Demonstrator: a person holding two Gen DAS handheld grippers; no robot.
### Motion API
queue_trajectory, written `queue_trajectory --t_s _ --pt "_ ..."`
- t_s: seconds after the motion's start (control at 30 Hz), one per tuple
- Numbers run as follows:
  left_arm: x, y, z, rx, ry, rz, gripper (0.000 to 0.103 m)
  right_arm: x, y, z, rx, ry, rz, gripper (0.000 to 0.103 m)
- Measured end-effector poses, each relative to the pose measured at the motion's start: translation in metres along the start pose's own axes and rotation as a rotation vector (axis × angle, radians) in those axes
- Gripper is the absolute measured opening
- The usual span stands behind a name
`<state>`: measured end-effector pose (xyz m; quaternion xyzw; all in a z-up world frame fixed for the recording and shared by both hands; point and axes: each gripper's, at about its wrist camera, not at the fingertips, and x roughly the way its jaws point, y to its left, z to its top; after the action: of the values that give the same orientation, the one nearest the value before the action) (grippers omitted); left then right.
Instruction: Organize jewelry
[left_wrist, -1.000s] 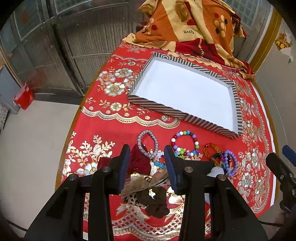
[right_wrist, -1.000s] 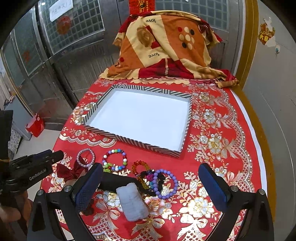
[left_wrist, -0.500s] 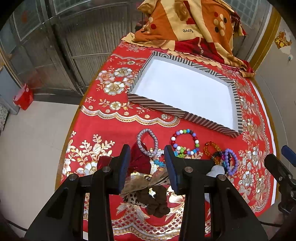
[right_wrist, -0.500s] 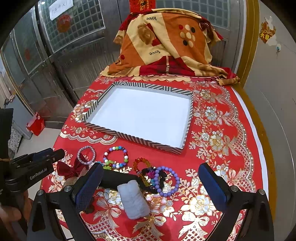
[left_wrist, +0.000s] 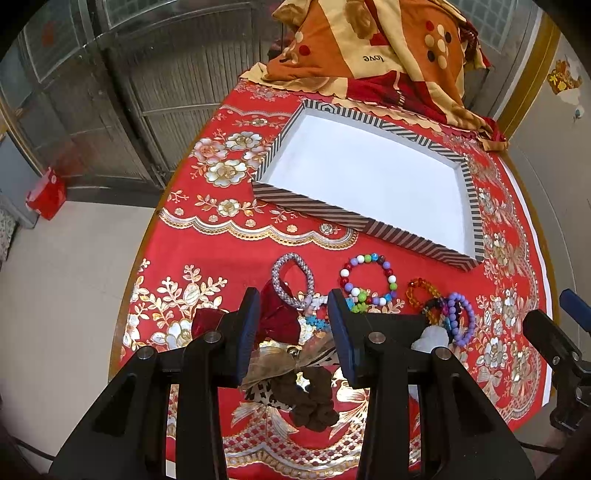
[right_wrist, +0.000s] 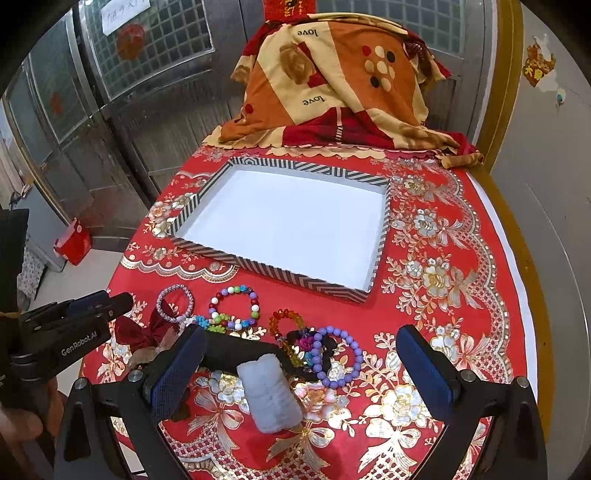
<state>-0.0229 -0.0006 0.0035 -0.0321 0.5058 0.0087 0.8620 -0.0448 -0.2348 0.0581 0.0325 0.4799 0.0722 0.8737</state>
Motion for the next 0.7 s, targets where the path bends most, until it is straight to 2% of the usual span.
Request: queue_trajectory --t_s 0.13,0.47,0.7 --pt "0.0014 -0.0018 -0.0021 0.021 -0.005 0.029 0.037 0.0004 0.0000 -0.0002 -0.002 0.002 0.006 0.102" --pt "0.0015 -0.0014 -0.0019 0.020 -0.005 0.026 0.037 0.0006 -0.0002 0.0001 -0.003 0.004 0.005 0.102" --pt "0.0011 0.0006 -0.0002 0.028 0.008 0.050 0.037 0.0014 -0.0025 -0.0027 0.001 0.018 0.009 0.102"
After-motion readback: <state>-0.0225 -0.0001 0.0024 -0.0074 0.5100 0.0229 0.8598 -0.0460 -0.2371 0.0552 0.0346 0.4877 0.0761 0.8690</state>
